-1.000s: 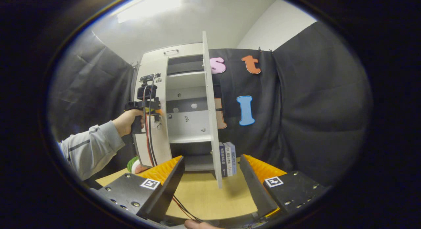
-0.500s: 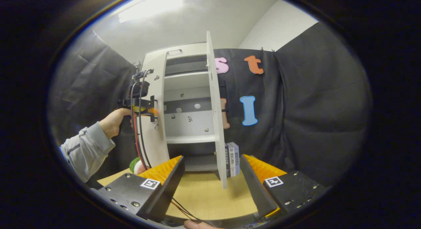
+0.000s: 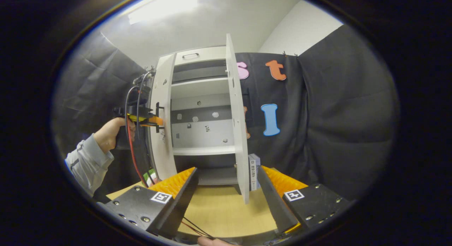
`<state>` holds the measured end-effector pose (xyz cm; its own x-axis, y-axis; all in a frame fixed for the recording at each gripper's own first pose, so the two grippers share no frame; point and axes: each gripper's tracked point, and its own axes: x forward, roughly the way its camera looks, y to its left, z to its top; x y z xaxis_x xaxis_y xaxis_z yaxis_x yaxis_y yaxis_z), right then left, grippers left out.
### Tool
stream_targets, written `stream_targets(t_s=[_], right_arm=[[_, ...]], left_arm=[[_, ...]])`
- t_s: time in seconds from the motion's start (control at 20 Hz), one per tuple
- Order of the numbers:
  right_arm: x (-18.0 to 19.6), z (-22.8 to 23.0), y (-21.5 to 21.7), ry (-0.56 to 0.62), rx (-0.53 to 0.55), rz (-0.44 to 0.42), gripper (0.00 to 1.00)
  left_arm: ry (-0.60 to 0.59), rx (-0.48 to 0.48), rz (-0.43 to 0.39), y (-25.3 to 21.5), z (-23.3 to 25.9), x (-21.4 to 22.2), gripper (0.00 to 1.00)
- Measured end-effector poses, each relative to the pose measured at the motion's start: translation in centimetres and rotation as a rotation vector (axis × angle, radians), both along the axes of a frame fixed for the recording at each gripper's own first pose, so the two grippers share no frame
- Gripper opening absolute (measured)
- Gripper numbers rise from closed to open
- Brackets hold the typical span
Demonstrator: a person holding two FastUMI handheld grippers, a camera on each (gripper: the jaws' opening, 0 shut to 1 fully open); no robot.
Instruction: Open the right door of the double-door shoe cabinet with the right hand, and open the left door with the left hand.
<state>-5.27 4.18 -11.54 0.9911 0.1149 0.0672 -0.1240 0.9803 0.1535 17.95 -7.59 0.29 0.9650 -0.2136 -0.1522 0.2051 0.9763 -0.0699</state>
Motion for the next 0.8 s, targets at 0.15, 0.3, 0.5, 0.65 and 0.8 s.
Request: stream_targets(t_s=[0.15,0.3,0.5,0.65,0.8], right_arm=[[0.1,0.2,0.5,0.0,-0.001,-0.001,0.99],[0.3,0.2,1.2,0.006,0.003,0.003,1.0],[0.5,0.4,1.6,0.006,0.013,0.0,0.99],[0.4,0.6,1.8,0.004,0.027,-0.001,0.99],[0.3,0.8,2.0,0.002,0.024,0.0,1.0]], left_arm=[[-0.01,0.006,0.003,1.5,0.3,-1.2,0.22],[-0.011,0.007,0.006,3.4,0.4,-2.4,0.22],[-0.019,0.015,0.008,5.5,0.5,-3.3,0.18],[-0.02,0.014,0.023,7.1,0.5,-3.8,0.18],[-0.026,0.029,0.044,8.6,0.5,-4.1,0.16]])
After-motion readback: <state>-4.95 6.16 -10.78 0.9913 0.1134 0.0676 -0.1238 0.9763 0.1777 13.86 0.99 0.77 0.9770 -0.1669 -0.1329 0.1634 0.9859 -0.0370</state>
